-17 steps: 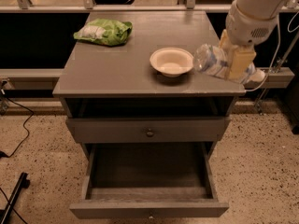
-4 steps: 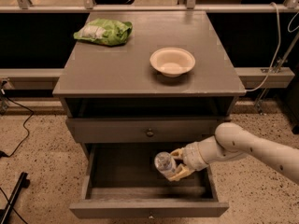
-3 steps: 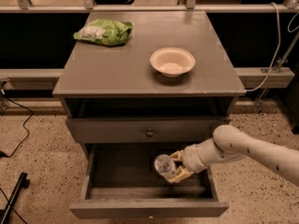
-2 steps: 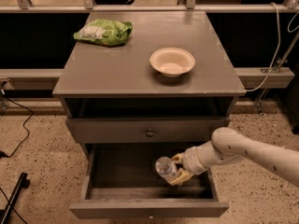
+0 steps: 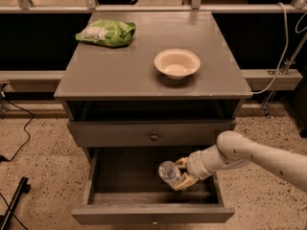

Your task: Place blue plastic bottle into middle drawer

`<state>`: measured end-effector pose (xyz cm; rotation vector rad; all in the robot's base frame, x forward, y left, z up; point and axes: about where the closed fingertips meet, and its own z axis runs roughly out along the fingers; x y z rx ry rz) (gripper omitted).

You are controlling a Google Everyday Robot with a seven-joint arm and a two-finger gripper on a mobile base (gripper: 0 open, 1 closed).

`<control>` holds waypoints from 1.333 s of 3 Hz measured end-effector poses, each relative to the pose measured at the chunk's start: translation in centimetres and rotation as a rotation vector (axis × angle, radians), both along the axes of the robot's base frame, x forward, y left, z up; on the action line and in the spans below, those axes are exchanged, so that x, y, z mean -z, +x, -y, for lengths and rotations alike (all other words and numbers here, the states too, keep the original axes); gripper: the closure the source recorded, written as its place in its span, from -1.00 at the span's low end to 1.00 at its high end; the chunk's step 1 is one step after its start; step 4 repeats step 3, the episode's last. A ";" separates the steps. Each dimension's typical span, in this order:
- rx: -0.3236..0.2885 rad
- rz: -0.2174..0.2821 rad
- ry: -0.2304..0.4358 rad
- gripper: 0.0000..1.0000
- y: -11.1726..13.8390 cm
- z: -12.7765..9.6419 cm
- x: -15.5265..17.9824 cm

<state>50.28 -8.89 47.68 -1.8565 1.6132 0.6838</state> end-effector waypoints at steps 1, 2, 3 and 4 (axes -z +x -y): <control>-0.003 -0.003 0.001 -0.77 -0.1 -0.2 0.1; -0.005 -0.005 0.003 -1.00 -0.2 -0.3 0.2; -0.005 -0.005 0.003 -1.00 -0.2 -0.3 0.2; -0.005 -0.005 0.003 -1.00 -0.2 -0.3 0.2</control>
Offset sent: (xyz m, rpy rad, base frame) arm -0.0008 0.0015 -0.0009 0.0013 0.0023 0.0027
